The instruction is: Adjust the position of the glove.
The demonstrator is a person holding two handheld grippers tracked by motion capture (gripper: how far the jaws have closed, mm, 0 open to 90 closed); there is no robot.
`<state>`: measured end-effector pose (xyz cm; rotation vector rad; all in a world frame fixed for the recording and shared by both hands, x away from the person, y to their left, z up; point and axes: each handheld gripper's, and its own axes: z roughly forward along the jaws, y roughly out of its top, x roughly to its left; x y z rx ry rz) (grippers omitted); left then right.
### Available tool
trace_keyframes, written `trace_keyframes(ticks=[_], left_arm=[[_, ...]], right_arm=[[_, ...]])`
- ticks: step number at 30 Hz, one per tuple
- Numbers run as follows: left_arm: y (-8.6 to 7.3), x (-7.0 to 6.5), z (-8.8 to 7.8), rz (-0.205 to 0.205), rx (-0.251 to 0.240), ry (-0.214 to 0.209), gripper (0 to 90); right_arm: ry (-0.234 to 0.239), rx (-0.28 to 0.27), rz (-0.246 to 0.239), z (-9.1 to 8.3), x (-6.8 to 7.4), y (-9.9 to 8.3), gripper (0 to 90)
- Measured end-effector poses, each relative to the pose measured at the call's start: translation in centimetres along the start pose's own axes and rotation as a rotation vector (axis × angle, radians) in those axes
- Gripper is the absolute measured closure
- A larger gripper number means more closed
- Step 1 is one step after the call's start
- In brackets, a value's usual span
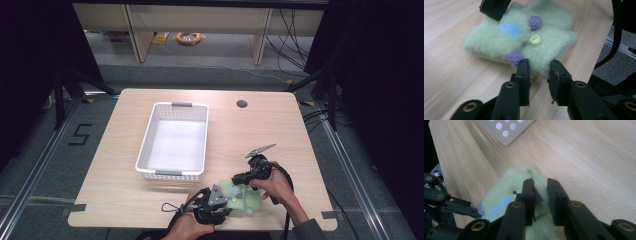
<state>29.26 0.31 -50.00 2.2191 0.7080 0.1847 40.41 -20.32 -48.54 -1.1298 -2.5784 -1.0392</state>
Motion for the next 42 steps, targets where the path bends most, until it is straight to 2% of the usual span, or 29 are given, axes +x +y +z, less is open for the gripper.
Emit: trace_keyframes(ticks=[3, 5, 6, 7, 9, 10, 11, 12, 14, 15, 16, 17, 18, 19, 20, 22, 23, 24, 25, 27, 29, 30, 31, 33, 34, 36, 37, 39, 42], left_arm=[[-0.2, -0.1, 0.0, -0.033, -0.013, -0.011, 80.2], [-0.1, 0.0, -0.2, -0.017, -0.012, 0.005, 83.8], [0.0, 0.0, -0.4, -0.015, -0.025, -0.007, 84.4], [0.1, 0.1, -0.7, -0.023, -0.029, -0.006, 85.0], [0.2, 0.2, -0.9, -0.013, -0.038, -0.001, 85.2], [0.5, 0.5, -1.5, -0.017, -0.052, -0.007, 85.2], [0.7, 0.6, -1.8, -0.020, -0.070, -0.002, 85.2], [0.7, 0.6, -1.8, -0.020, -0.070, -0.002, 85.2], [1.1, 1.0, -2.4, -0.011, -0.083, -0.001, 85.2], [1.5, 1.4, -2.6, 0.032, -0.075, 0.020, 85.2], [1.5, 1.4, -2.6, 0.032, -0.075, 0.020, 85.2], [1.7, 1.7, -2.2, 0.021, -0.085, 0.010, 85.2], [1.7, 1.7, -2.2, 0.021, -0.085, 0.010, 85.2], [1.7, 2.0, -1.9, 0.036, -0.069, 0.012, 85.2], [1.7, 2.0, -1.6, 0.018, -0.076, 0.007, 85.3], [1.8, 2.5, -1.2, 0.044, -0.063, 0.012, 85.4], [2.0, 2.7, -0.7, 0.043, -0.065, 0.008, 85.6], [2.1, 2.6, -0.4, 0.020, -0.072, 0.006, 85.6], [2.2, 2.8, -0.4, 0.039, -0.065, 0.008, 85.6], [2.4, 2.9, -0.2, 0.021, -0.077, 0.000, 85.6], [2.6, 3.0, -0.4, 0.027, -0.083, -0.004, 85.6], [2.7, 3.0, -0.5, 0.018, -0.096, -0.029, 85.6], [2.9, 3.2, -0.8, 0.043, -0.096, -0.006, 85.6], [3.0, 3.0, -1.0, 0.027, -0.111, -0.015, 85.6], [3.1, 3.1, -1.1, 0.038, -0.118, -0.011, 85.6], [3.1, 3.1, -1.1, 0.038, -0.117, -0.022, 85.6], [3.0, 3.1, -0.8, 0.042, -0.113, -0.055, 85.4], [3.0, 3.1, -0.6, 0.052, -0.117, -0.047, 85.1], [3.0, 3.5, -0.1, 0.044, -0.087, -0.039, 84.3]], right_arm=[[-0.010, -0.005, -0.032, -0.1, 0.0, -0.1, 81.8], [-0.026, -0.008, -0.039, -0.6, 0.3, -0.1, 82.8], [-0.036, -0.022, -0.041, -1.0, 0.5, -0.1, 83.1], [-0.016, -0.050, -0.024, -1.8, 1.1, -0.2, 83.3], [-0.017, -0.057, -0.024, -2.3, 1.3, -0.2, 83.4], [-0.051, -0.094, -0.060, -3.4, 1.7, -0.4, 83.4], [-0.048, -0.115, -0.067, -4.0, 1.9, -0.6, 83.5], [-0.056, -0.122, -0.034, -4.7, 2.5, -0.9, 83.6], [-0.070, -0.150, -0.050, -5.2, 2.8, -1.1, 83.7], [-0.083, -0.195, -0.055, -6.3, 3.1, -2.0, 83.7], [-0.083, -0.195, -0.055, -6.3, 3.1, -2.0, 83.7], [-0.091, -0.227, -0.032, -6.7, 3.6, -3.0, 83.8], [-0.091, -0.227, -0.032, -6.7, 3.6, -3.0, 83.8], [-0.081, -0.221, 0.001, -6.8, 3.9, -3.4, 83.8], [-0.092, -0.230, 0.006, -7.0, 4.1, -4.0, 83.9], [-0.094, -0.253, 0.001, -7.1, 4.3, -4.8, 84.2], [-0.091, -0.265, 0.023, -7.2, 4.7, -5.7, 84.3], [-0.085, -0.263, 0.009, -7.1, 4.6, -5.9, 84.3], [-0.084, -0.265, 0.016, -7.1, 4.8, -6.2, 84.4], [-0.090, -0.267, 0.038, -7.2, 5.3, -6.7, 84.6], [-0.093, -0.282, 0.031, -7.2, 5.4, -6.9, 84.8], [-0.104, -0.287, 0.017, -7.4, 5.4, -7.2, 85.0], [-0.102, -0.296, 0.057, -7.5, 5.9, -7.4, 85.2], [-0.102, -0.304, 0.054, -7.7, 6.2, -7.8, 85.6], [-0.098, -0.299, 0.014, -7.8, 6.1, -8.1, 88.7], [-0.109, -0.317, 0.038, -7.7, 6.9, -8.8, 88.8], [-0.120, -0.301, 0.029, -7.5, 7.2, -9.4, 88.8], [-0.117, -0.314, 0.012, -7.3, 6.9, -9.5, 88.8], [-0.124, -0.276, 0.019, -6.8, 6.6, -9.9, 88.8]])
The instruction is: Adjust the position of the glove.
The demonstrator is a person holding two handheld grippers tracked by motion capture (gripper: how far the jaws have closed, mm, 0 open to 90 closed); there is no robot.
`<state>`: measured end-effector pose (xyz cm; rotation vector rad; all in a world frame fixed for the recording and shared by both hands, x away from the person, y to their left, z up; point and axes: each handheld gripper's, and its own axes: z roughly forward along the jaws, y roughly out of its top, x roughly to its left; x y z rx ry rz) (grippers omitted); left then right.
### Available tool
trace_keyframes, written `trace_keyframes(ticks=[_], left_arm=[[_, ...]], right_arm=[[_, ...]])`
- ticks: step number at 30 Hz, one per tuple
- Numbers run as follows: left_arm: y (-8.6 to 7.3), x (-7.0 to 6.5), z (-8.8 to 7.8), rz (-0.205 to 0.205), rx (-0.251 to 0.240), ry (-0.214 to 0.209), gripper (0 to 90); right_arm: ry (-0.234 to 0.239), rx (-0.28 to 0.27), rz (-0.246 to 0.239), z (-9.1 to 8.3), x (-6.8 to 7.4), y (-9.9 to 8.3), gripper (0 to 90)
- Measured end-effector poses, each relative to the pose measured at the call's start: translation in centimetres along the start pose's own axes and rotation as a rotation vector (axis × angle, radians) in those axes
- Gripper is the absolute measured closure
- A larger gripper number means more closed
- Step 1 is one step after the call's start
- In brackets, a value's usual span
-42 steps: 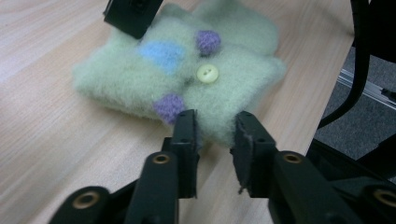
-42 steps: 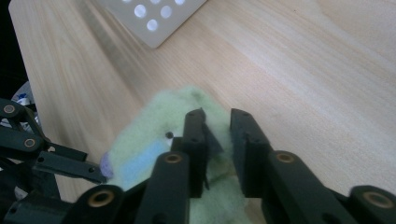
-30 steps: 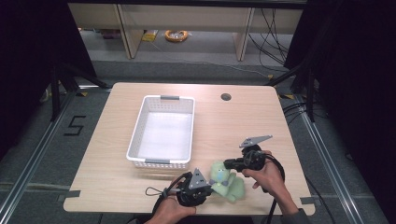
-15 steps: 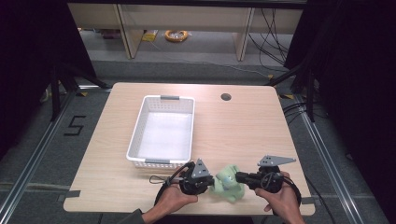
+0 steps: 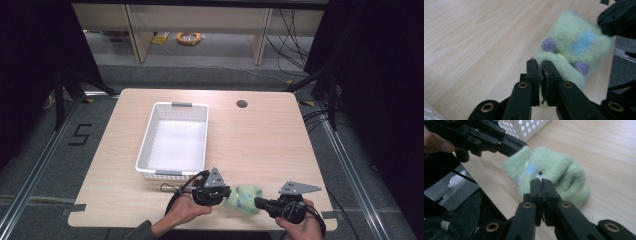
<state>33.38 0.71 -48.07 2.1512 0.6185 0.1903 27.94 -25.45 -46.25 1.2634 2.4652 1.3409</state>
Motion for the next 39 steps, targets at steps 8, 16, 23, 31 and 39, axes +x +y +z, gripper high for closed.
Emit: trace_keyframes(ticks=[8, 16, 23, 31, 39], left_arm=[[-0.3, 0.9, 1.1, -0.036, -0.001, 0.005, 83.8], [-1.5, 1.6, 0.6, -0.082, 0.001, 0.001, 76.4], [-1.6, 1.5, -1.3, -0.165, -0.032, 0.010, 63.6], [-1.7, 0.6, -1.1, -0.201, -0.013, -0.042, 58.5], [-2.0, -0.4, -0.2, -0.191, 0.034, -0.083, 73.5]], right_arm=[[0.011, 0.043, 0.033, 0.5, 0.3, -0.5, 88.8], [-0.022, 0.066, 0.023, 0.5, -0.1, -0.6, 77.8], [-0.116, 0.033, -0.002, -1.0, -1.2, 0.0, 62.2], [-0.132, 0.083, 0.039, 0.2, -2.0, 0.2, 61.0], [-0.079, 0.109, -0.008, 1.5, -3.2, 0.4, 85.8]])
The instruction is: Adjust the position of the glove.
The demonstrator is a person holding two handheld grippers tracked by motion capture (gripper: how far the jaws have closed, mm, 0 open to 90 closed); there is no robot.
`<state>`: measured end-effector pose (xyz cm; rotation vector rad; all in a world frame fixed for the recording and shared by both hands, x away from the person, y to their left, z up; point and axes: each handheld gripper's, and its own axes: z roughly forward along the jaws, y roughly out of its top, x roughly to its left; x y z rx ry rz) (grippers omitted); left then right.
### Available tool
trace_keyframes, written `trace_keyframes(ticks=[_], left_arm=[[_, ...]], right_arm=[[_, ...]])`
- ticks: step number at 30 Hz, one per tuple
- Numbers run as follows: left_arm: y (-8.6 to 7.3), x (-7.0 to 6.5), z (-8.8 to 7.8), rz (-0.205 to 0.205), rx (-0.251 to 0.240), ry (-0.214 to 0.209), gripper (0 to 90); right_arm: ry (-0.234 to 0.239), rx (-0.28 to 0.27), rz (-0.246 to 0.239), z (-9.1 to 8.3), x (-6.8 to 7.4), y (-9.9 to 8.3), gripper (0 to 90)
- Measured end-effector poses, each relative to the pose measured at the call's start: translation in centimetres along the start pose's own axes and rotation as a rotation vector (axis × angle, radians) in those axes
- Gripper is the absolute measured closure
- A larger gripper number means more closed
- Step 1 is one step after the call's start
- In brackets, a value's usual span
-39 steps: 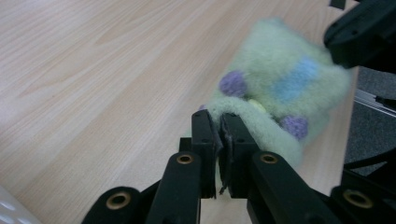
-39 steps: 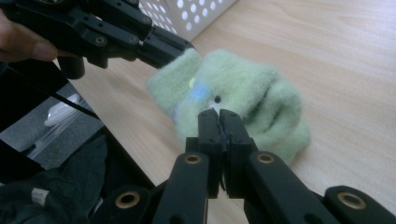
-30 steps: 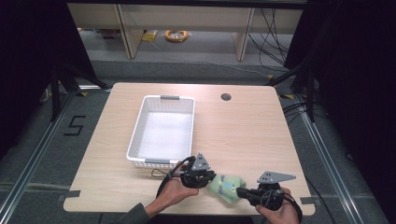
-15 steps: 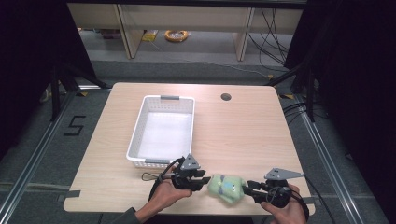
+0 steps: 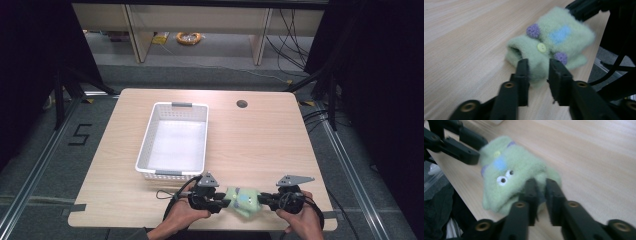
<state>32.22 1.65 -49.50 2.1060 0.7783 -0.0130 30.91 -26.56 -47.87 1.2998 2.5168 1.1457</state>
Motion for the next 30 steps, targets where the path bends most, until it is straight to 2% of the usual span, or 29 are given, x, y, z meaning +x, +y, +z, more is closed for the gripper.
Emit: trace_keyframes(ticks=[1, 2, 4, 5, 7, 8, 11, 12, 15, 17, 18, 20, 21, 22, 24, 25, 26, 27, 29, 30], left_arm=[[0.0, -0.1, 0.0, -0.007, 0.000, 0.000, 79.0], [0.0, -0.2, 0.0, -0.021, -0.007, -0.014, 83.9], [0.1, -0.4, -0.3, -0.011, -0.009, 0.002, 85.8], [0.1, -0.5, -0.4, -0.019, -0.024, -0.021, 86.2], [0.2, -0.8, -0.7, -0.025, -0.032, -0.025, 86.6], [0.2, -1.3, -0.9, -0.007, -0.032, -0.033, 86.7], [-0.1, -1.7, -0.8, 0.002, -0.026, -0.029, 86.7], [-0.2, -1.6, -0.6, 0.008, -0.015, -0.023, 86.1], [-0.4, -1.0, 0.0, 0.001, -0.007, -0.006, 84.9], [-0.6, -0.4, 0.2, -0.024, -0.007, -0.002, 84.2], [-0.6, -0.3, 0.1, -0.030, -0.009, -0.005, 80.6], [-0.4, -0.1, -0.1, -0.060, -0.016, -0.024, 72.8], [-0.3, -0.1, -0.3, -0.077, -0.022, -0.020, 66.4], [-0.2, 0.0, -0.3, -0.092, -0.039, -0.022, 61.7], [0.0, 0.2, -0.4, -0.105, -0.043, -0.007, 56.0], [0.1, 0.3, -0.4, -0.113, -0.042, -0.006, 53.0], [0.1, 0.3, -0.4, -0.113, -0.042, -0.006, 51.2], [0.2, 0.4, -0.1, -0.136, -0.031, 0.006, 50.0], [0.3, 0.5, 0.3, -0.137, -0.020, 0.002, 47.1], [0.3, 0.4, 0.5, -0.150, -0.012, 0.003, 46.6]], right_arm=[[-0.012, 0.000, -0.013, -0.1, 0.0, 0.2, 86.6], [-0.004, -0.001, -0.018, -0.3, 0.0, 0.3, 87.1], [-0.001, -0.011, -0.020, -0.6, 0.1, 0.6, 87.4], [0.019, -0.011, 0.021, -0.8, 0.4, 0.8, 87.5], [0.025, -0.033, -0.016, -0.9, 0.0, 1.0, 87.5], [0.022, -0.035, -0.009, -1.0, -0.1, 1.2, 87.5], [0.016, -0.039, -0.016, -0.8, -0.4, 1.4, 87.5], [0.013, -0.014, -0.002, -0.4, -0.7, 1.3, 87.4], [-0.005, 0.012, 0.008, 0.1, -0.9, 0.9, 85.7], [-0.004, 0.014, 0.008, 0.2, -1.0, 0.8, 84.4], [0.007, 0.032, 0.011, 0.0, -1.2, 0.8, 80.3], [-0.024, 0.020, 0.031, -0.2, -1.2, 0.7, 73.6], [-0.032, 0.013, 0.034, -0.3, -1.2, 0.6, 70.6], [-0.016, 0.002, 0.040, -0.4, -1.2, 0.6, 67.6], [-0.025, -0.009, 0.058, -1.0, -1.0, 0.8, 63.8], [-0.011, -0.033, 0.051, -1.2, -1.0, 0.9, 61.2], [-0.011, -0.033, 0.051, -1.2, -1.0, 0.9, 61.2], [-0.001, -0.052, 0.078, -1.6, -0.8, 1.0, 54.2], [0.004, -0.051, 0.105, -1.7, -0.6, 1.1, 51.8], [0.019, -0.057, 0.104, -1.4, -0.6, 1.1, 50.5]])
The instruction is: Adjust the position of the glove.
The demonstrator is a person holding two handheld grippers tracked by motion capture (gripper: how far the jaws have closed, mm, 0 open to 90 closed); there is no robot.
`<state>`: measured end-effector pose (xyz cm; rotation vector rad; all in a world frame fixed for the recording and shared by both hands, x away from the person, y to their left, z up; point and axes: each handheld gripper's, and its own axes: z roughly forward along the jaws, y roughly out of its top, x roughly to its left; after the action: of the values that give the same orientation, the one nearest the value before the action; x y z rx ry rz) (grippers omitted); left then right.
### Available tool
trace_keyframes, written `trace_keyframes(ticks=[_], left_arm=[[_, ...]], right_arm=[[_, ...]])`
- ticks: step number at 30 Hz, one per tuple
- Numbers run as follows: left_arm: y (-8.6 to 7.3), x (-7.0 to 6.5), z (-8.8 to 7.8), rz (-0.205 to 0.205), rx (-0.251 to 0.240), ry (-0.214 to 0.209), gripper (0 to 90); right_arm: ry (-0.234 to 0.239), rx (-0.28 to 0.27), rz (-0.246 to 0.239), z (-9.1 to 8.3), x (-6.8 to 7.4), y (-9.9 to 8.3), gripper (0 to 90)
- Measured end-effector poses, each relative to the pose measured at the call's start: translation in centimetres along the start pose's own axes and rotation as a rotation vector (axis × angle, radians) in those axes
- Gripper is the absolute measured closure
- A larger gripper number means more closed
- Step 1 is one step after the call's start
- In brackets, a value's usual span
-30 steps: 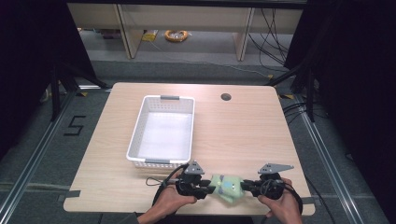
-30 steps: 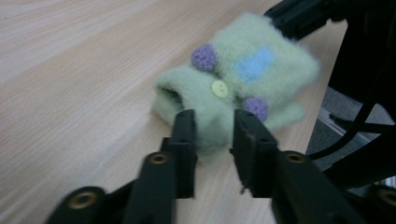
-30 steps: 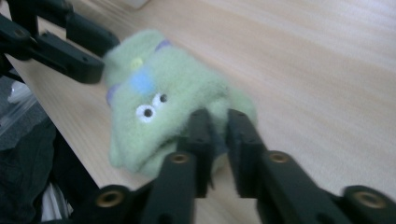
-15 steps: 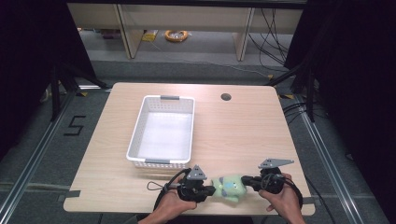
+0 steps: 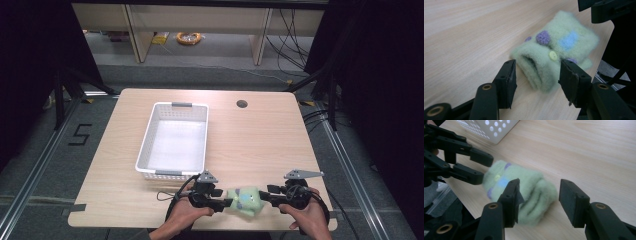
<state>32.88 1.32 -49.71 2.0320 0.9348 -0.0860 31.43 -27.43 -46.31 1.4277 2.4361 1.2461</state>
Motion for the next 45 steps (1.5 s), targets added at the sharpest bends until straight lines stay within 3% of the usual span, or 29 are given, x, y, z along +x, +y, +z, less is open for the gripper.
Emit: trace_keyframes(ticks=[3, 4, 5, 8, 9, 11, 13, 18, 21, 24, 31, 34, 35, 37, 38, 40, 42, 43, 45], left_arm=[[0.2, 0.2, 0.8, 0.002, 0.011, -0.016, 45.1], [0.3, 0.3, 1.1, -0.001, 0.014, -0.020, 45.1], [0.3, 0.1, 1.2, -0.042, 0.024, -0.004, 45.1], [0.4, 0.2, 1.6, -0.048, 0.036, -0.012, 45.7], [0.4, 0.3, 1.8, -0.062, 0.038, -0.026, 47.1], [0.5, 0.2, 2.0, -0.054, 0.039, -0.014, 48.7], [0.4, 0.2, 2.1, -0.035, 0.041, -0.007, 50.2], [0.2, 0.2, 2.3, -0.036, 0.052, -0.004, 51.6], [0.2, 0.0, 2.3, 0.001, 0.060, 0.005, 53.7], [0.1, -0.1, 2.4, 0.003, 0.055, 0.002, 57.1], [0.0, 0.1, 2.3, -0.013, 0.054, -0.006, 61.9], [-0.1, 0.0, 2.3, -0.010, 0.049, -0.021, 63.4], [-0.1, 0.0, 2.3, -0.010, 0.044, -0.017, 64.3], [-0.1, -0.1, 2.3, -0.001, 0.041, -0.004, 65.9], [-0.1, -0.2, 2.2, 0.014, 0.042, 0.000, 66.6], [-0.1, -0.3, 2.2, 0.028, 0.035, 0.001, 68.0], [-0.2, -0.3, 2.1, 0.031, 0.034, 0.007, 69.1], [-0.2, -0.2, 2.0, 0.036, 0.030, 0.004, 69.5], [-0.2, -0.2, 1.9, 0.043, 0.032, 0.003, 70.4]], right_arm=[[0.000, 0.045, 0.039, 0.8, 0.1, -0.2, 45.5], [0.003, 0.047, 0.036, 1.2, -0.1, -0.3, 45.6], [0.001, 0.054, 0.037, 1.5, -0.3, -0.3, 45.7], [0.001, 0.116, 0.055, 2.3, -0.8, -0.7, 48.1], [0.008, 0.117, 0.068, 2.6, -1.0, -0.8, 49.2], [0.012, 0.122, 0.085, 2.8, -1.2, -1.0, 50.7], [0.010, 0.109, 0.088, 3.0, -1.3, -1.1, 51.1], [0.037, 0.108, 0.116, 3.4, -1.4, -1.4, 51.1], [0.043, 0.103, 0.124, 3.6, -1.5, -1.5, 51.7], [0.046, 0.103, 0.124, 3.7, -1.4, -1.5, 52.9], [0.124, 0.075, 0.143, 4.0, -1.9, -1.9, 62.5], [0.104, 0.074, 0.120, 4.0, -1.8, -1.8, 68.8], [0.131, 0.069, 0.114, 4.0, -1.8, -1.8, 70.5], [0.134, 0.060, 0.106, 3.9, -1.7, -1.9, 73.4], [0.121, 0.060, 0.106, 3.8, -1.7, -1.9, 74.4], [0.149, 0.051, 0.096, 3.8, -1.7, -1.9, 75.7], [0.130, 0.050, 0.087, 3.6, -1.5, -1.8, 76.5], [0.146, 0.047, 0.110, 3.7, -1.3, -1.8, 76.7], [0.133, 0.045, 0.079, 3.5, -1.4, -1.8, 76.9]])
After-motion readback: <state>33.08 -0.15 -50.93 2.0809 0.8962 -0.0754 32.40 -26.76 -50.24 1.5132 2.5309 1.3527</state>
